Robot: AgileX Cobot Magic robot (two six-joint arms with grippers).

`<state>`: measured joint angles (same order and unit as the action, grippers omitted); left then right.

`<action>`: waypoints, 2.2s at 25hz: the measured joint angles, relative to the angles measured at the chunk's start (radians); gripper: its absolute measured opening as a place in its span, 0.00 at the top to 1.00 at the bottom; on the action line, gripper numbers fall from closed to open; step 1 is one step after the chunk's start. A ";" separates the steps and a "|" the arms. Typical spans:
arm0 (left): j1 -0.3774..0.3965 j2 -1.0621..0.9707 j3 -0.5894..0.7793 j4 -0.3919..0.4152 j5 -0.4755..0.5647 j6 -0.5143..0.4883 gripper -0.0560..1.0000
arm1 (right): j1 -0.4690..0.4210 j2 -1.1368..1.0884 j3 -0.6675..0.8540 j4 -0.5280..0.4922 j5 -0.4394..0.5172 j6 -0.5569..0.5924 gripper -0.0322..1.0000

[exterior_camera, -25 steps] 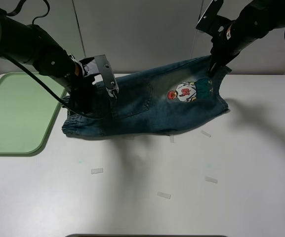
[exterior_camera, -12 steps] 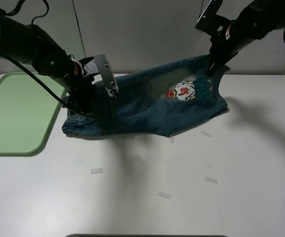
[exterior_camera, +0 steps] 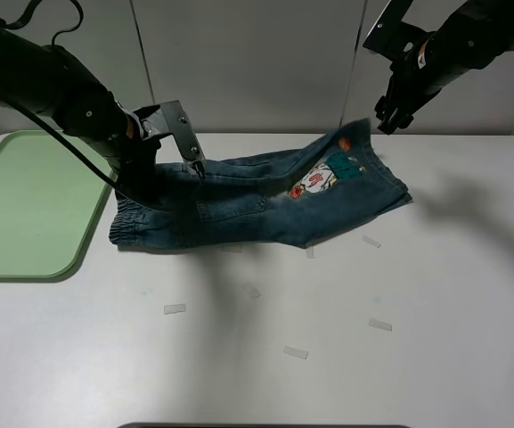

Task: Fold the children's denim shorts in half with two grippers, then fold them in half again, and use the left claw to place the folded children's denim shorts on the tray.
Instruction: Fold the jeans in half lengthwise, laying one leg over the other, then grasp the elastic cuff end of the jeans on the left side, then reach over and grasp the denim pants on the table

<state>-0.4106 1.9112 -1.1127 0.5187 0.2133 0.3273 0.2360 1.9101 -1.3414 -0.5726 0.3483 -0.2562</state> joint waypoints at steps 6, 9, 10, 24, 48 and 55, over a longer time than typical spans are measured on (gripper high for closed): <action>0.000 0.000 0.000 0.000 -0.033 -0.023 0.02 | 0.000 0.000 0.000 -0.004 -0.006 0.012 0.30; 0.000 0.000 0.000 0.000 -0.037 -0.023 0.01 | 0.000 0.000 0.000 -0.004 -0.006 0.012 0.30; 0.000 0.000 0.000 0.000 -0.038 -0.023 0.01 | 0.000 0.000 0.000 -0.004 -0.006 0.012 0.30; 0.000 0.000 0.000 -0.053 0.074 -0.047 0.01 | 0.000 0.000 0.000 0.065 0.011 0.099 0.30; 0.000 -0.092 -0.014 -0.128 0.203 -0.473 0.01 | 0.000 -0.344 -0.001 0.417 0.855 0.336 0.30; 0.000 -0.093 -0.014 -0.129 0.203 -0.519 0.02 | 0.000 -0.644 0.213 0.479 0.863 0.380 0.30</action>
<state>-0.4106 1.8185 -1.1270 0.3895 0.4167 -0.1916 0.2360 1.2663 -1.1285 -0.0940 1.2109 0.1239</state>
